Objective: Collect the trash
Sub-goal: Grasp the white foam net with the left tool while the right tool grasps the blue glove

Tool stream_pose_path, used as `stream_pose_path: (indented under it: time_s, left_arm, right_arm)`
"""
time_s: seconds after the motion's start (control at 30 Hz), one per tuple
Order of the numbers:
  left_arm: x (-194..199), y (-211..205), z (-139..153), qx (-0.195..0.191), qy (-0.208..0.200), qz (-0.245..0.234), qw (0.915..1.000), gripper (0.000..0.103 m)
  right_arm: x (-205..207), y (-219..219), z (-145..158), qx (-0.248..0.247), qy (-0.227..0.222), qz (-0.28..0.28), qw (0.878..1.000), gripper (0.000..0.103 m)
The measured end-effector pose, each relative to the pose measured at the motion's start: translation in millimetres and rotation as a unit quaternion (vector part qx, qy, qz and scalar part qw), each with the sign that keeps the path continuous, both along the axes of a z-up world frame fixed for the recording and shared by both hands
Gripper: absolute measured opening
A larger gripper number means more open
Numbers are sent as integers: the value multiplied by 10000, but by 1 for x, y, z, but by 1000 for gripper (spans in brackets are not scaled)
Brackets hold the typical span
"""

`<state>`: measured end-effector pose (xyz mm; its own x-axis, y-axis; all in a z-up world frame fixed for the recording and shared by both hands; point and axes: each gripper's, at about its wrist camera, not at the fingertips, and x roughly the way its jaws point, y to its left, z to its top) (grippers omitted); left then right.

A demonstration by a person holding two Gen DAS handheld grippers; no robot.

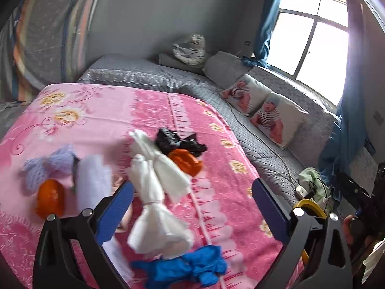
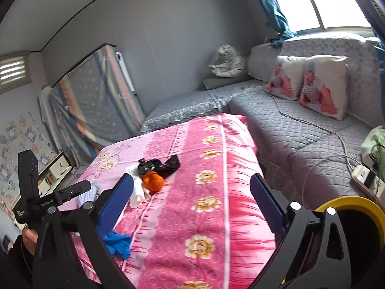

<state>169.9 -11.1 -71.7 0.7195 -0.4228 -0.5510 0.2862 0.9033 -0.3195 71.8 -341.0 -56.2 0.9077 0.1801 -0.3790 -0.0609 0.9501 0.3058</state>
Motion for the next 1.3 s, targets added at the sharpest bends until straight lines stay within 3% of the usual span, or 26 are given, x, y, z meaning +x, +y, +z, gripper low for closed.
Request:
stream_pose_path:
  time_s: [0.17, 0.33, 0.47, 0.7, 0.9, 1.03, 1.2, 1.3]
  left_arm:
    - [-16, 57, -8, 436, -145, 543, 9975, 95]
    - [-29, 87, -25, 796, -13, 336, 9963, 95]
    - [-33, 102, -33, 705, 45, 429, 9966, 95]
    - [-9, 85, -39, 568, 425, 249, 9972, 95]
    - [-1, 67, -40, 713, 399, 161, 9965, 95]
    - [8, 64, -44, 707, 541, 175, 9959, 95]
    - [17, 61, -47, 742, 612, 225, 9951, 95]
    - [23, 58, -51, 698, 710, 194, 9948, 87]
  right_arm:
    - [14, 57, -7, -257, 67, 843, 9961, 95]
    - [18, 101, -27, -579, 286, 1712, 9831, 95]
    - [9, 127, -40, -888, 317, 2305, 9685, 95]
    - [9, 153, -64, -1560, 512, 2663, 9498, 95]
    - [19, 166, -79, -1920, 770, 2858, 9357, 93]
    - [26, 177, -86, -2156, 893, 3042, 9236, 81]
    - [34, 189, -95, -2387, 972, 3193, 9119, 78]
    - [42, 193, -100, -2423, 1087, 3244, 9079, 71]
